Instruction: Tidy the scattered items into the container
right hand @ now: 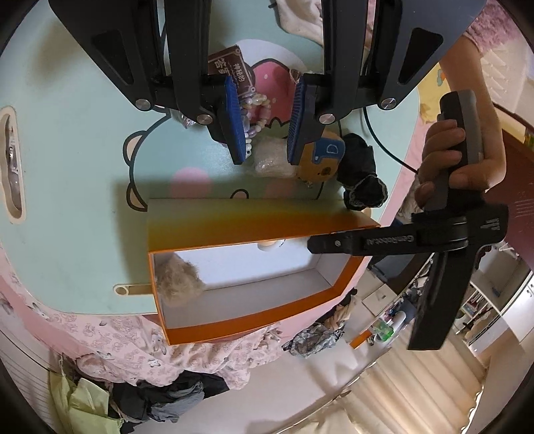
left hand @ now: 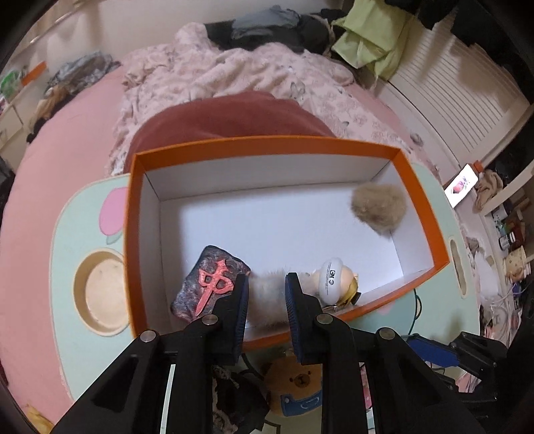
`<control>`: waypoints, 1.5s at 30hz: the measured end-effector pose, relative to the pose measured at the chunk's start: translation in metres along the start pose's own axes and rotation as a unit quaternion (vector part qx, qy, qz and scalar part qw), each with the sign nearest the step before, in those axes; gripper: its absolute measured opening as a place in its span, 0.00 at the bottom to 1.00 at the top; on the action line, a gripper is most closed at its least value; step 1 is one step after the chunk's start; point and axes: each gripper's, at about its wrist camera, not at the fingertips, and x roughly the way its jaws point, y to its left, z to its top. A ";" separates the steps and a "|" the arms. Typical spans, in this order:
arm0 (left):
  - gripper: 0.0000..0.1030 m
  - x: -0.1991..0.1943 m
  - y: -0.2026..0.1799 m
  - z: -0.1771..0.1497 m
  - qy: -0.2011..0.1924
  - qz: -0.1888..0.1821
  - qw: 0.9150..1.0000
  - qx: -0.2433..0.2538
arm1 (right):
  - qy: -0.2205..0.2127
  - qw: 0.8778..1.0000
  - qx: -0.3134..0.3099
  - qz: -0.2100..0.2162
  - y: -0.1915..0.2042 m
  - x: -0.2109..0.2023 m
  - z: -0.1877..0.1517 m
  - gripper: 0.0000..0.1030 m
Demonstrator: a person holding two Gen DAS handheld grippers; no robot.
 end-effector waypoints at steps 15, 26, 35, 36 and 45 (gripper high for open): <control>0.00 -0.034 0.010 0.001 -0.060 -0.041 0.997 0.013 | 0.000 1.000 0.005 0.004 -0.001 0.000 -0.001 0.26; 0.00 -0.093 0.022 -0.021 -0.119 -0.110 0.987 0.007 | 0.004 1.000 -0.001 0.005 0.003 0.002 -0.003 0.26; 0.01 -0.075 0.036 -0.074 -0.097 -0.141 0.985 -0.012 | 0.003 1.000 0.000 0.007 0.004 0.002 -0.003 0.26; 0.01 -0.071 0.039 -0.079 -0.096 -0.142 0.985 -0.017 | 0.003 1.000 -0.001 0.009 0.006 0.001 -0.002 0.26; 0.07 -0.041 0.053 -0.104 -0.090 -0.142 0.985 -0.045 | 0.011 0.998 -0.047 -0.043 0.041 0.007 0.070 0.64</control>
